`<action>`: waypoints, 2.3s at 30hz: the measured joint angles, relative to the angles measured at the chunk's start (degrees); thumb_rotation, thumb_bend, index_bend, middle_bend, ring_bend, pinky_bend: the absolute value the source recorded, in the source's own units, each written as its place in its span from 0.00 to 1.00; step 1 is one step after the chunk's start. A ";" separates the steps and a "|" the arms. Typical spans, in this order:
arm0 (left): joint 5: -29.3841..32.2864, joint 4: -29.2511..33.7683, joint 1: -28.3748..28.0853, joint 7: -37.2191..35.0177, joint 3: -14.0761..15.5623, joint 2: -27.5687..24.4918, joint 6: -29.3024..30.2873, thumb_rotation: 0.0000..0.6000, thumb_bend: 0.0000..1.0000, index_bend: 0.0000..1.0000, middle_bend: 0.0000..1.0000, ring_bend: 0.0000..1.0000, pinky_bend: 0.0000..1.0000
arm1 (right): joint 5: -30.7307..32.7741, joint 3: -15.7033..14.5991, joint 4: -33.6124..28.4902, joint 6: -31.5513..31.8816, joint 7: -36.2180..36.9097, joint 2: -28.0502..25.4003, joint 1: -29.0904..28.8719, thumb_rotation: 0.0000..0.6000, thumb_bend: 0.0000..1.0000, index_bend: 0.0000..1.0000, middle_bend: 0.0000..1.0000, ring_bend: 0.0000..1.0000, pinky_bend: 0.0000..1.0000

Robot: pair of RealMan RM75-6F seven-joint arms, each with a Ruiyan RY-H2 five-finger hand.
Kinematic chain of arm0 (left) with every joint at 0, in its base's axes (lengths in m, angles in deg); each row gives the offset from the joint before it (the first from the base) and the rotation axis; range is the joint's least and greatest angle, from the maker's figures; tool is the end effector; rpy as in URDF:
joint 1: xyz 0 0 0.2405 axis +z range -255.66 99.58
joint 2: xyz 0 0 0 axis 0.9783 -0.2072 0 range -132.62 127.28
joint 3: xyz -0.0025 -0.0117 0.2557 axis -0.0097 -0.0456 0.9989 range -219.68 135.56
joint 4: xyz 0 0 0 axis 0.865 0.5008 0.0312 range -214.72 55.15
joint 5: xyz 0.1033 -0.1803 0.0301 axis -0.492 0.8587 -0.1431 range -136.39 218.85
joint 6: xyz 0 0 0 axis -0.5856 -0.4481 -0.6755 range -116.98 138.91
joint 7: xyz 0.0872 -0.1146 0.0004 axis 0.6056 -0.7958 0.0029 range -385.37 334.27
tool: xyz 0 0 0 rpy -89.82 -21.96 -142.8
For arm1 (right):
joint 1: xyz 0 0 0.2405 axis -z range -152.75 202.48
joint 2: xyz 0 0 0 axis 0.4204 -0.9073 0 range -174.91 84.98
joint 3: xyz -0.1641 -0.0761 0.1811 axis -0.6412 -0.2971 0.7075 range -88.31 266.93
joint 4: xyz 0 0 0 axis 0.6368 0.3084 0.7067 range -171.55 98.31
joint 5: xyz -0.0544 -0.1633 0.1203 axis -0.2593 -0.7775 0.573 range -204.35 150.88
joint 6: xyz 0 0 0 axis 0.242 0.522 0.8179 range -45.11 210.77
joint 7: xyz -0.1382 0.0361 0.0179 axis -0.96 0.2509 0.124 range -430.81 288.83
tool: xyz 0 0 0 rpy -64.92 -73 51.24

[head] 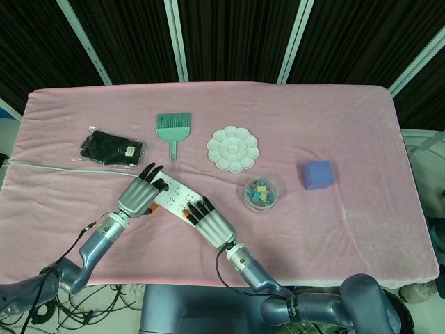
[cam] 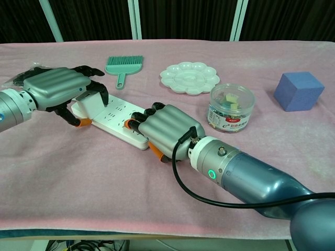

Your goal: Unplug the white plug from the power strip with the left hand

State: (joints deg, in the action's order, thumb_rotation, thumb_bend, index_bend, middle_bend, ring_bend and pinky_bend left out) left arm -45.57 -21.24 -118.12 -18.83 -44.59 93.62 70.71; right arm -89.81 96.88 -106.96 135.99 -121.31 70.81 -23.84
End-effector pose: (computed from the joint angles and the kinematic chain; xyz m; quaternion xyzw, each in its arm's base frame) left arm -0.2053 0.3486 -0.0347 -0.8026 -0.2335 -0.3507 0.4223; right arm -0.0677 -0.2836 -0.1567 0.8581 -0.1923 0.2895 0.3780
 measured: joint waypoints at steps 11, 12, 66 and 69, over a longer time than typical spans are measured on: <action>0.25 0.55 -0.42 -0.72 -0.03 -0.48 -1.02 1.00 0.59 0.53 0.51 0.11 0.10 | 0.11 -0.08 -0.40 0.40 -0.35 -0.57 0.02 1.00 0.71 0.34 0.20 0.16 0.10; 0.27 0.75 -0.50 -0.73 -0.07 -0.59 -1.12 1.00 0.60 0.54 0.52 0.12 0.10 | 0.13 -0.10 -0.44 0.40 -0.36 -0.63 0.02 1.00 0.71 0.35 0.20 0.16 0.10; 21.99 20.46 -8.06 11.62 -5.62 -12.58 -16.96 1.00 0.69 0.70 0.65 0.24 0.16 | 2.42 -1.66 -2.00 -1.35 -2.36 -2.41 -0.83 1.00 0.71 0.38 0.20 0.16 0.10; 21.61 20.43 -7.70 9.13 -5.61 -12.65 -17.06 1.00 0.70 0.70 0.65 0.24 0.16 | 2.50 -1.79 -2.07 -1.43 -2.60 -2.52 -0.95 1.00 0.71 0.38 0.20 0.16 0.10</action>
State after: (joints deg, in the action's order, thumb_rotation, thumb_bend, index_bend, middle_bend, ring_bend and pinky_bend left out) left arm -23.96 -0.81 -125.82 -9.70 -50.20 80.97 53.65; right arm -87.31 95.09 -109.02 134.55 -123.92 68.30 -24.79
